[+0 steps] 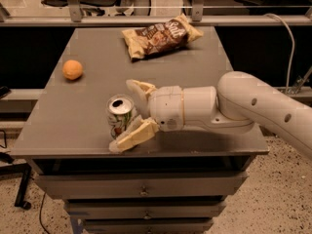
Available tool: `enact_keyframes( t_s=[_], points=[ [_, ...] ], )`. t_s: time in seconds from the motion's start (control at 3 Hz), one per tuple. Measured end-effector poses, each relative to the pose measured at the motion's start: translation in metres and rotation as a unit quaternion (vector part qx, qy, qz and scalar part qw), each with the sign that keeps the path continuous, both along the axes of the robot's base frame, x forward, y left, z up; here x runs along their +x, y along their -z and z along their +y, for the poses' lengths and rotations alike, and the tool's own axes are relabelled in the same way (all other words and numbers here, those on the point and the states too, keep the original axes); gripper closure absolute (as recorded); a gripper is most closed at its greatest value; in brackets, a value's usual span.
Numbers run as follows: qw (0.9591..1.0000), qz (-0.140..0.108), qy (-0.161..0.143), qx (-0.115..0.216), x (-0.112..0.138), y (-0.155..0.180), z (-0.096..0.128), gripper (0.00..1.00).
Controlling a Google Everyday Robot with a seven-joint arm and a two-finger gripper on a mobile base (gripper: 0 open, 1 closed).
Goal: Move 7up can near orange
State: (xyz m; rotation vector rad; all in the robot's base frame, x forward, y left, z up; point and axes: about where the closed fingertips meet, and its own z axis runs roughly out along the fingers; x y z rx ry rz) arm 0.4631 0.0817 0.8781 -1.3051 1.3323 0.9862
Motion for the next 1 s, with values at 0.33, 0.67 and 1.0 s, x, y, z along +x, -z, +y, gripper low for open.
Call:
enact_keyframes(
  t_s=[0.33, 0.67, 1.0],
  points=[
    [0.9998, 0.015, 0.004, 0.016, -0.008, 0.004, 0.007, 0.17],
    [0.9988, 0.031, 0.010, 0.035, -0.017, 0.010, 0.013, 0.40],
    [0.9980, 0.040, 0.014, 0.047, -0.022, 0.012, 0.015, 0.64]
  ],
)
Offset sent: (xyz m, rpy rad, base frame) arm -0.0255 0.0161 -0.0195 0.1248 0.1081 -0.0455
